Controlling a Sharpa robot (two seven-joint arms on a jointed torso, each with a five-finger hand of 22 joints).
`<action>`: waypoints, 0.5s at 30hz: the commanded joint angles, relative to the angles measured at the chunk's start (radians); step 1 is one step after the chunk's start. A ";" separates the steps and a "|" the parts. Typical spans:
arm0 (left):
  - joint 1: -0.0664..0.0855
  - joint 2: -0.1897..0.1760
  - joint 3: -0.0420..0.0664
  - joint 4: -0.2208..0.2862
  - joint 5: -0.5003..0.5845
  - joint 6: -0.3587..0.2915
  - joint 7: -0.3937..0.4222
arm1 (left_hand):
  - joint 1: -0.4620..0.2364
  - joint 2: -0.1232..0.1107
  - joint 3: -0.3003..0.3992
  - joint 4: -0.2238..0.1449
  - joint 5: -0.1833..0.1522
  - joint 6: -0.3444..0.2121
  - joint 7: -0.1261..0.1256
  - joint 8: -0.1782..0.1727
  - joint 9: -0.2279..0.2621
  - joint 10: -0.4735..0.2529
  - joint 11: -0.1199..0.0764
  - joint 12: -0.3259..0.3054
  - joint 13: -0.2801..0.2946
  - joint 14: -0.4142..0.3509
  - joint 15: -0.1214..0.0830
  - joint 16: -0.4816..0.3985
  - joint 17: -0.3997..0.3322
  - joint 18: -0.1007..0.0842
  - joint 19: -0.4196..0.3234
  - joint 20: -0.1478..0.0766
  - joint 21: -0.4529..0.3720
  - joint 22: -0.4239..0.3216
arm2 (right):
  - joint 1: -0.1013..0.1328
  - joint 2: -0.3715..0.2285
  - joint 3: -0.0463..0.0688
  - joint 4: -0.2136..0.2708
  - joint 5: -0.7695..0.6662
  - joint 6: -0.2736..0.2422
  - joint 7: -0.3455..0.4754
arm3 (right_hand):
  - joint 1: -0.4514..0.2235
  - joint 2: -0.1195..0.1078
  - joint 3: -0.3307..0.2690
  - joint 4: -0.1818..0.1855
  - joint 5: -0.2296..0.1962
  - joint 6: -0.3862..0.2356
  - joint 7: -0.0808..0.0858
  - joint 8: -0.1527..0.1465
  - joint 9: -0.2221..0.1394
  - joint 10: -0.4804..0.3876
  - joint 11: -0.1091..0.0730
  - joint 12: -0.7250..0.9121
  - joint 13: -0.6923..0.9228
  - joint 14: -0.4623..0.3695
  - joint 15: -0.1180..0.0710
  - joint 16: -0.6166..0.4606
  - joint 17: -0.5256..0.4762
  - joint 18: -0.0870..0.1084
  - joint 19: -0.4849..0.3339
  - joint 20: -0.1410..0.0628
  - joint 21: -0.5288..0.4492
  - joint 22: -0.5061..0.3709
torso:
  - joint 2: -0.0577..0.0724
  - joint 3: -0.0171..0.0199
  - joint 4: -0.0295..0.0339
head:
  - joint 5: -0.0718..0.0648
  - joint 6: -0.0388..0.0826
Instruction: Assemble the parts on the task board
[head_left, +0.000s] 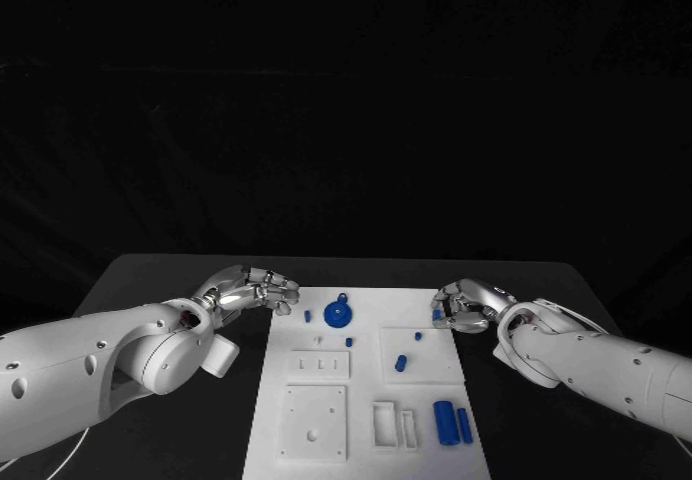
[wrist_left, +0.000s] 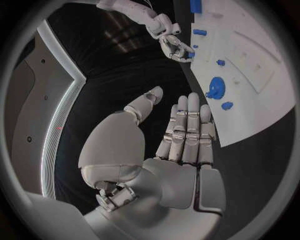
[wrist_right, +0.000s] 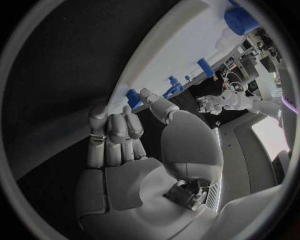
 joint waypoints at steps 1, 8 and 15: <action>0.000 0.001 0.001 0.003 -0.002 0.015 0.007 | 0.001 0.008 -0.002 -0.001 -0.004 -0.001 0.005 -0.006 -0.001 -0.007 0.001 -0.004 -0.002 -0.006 -0.002 -0.006 -0.001 -0.011 -0.003 0.000 -0.006 -0.001 | -0.001 0.001 0.000 0.000 -0.002 0.014 0.000 | 0.013 0.002 0.016 0.003 -0.025 0.010 0.001 0.007 0.001 -0.001 -0.008 0.002 0.064 0.001 -0.006 -0.006 0.002 0.064 -0.003 -0.001 -0.004 0.013 | -0.001 0.0003 -0.0008 | -0.001 -0.001; 0.000 0.001 0.001 0.002 -0.002 0.014 0.006 | 0.002 0.008 -0.002 -0.001 -0.004 -0.001 0.005 -0.006 -0.001 -0.007 0.001 -0.004 -0.001 -0.006 -0.002 -0.006 -0.001 -0.011 -0.003 0.000 -0.006 -0.001 | -0.001 0.002 0.000 -0.001 -0.007 0.018 -0.001 | 0.021 0.013 0.041 0.005 -0.044 0.030 -0.007 0.016 0.004 0.001 -0.015 0.004 0.065 0.002 -0.013 -0.007 0.004 0.064 -0.003 -0.001 -0.003 0.015 | -0.001 0.0004 -0.0011 | -0.002 -0.003; 0.000 0.000 0.001 0.002 -0.002 0.014 0.006 | 0.002 0.009 -0.002 -0.001 -0.004 -0.001 0.004 -0.006 -0.001 -0.007 0.001 -0.005 -0.001 -0.006 -0.002 -0.006 -0.001 -0.011 -0.004 0.001 -0.006 -0.001 | -0.001 0.003 0.000 -0.001 -0.007 0.019 0.000 | 0.022 0.019 0.051 0.006 -0.045 0.044 -0.011 0.023 0.007 0.003 -0.020 0.005 0.066 0.002 -0.017 -0.007 0.005 0.064 -0.003 -0.002 -0.001 0.015 | -0.001 0.0009 -0.0006 | -0.003 -0.005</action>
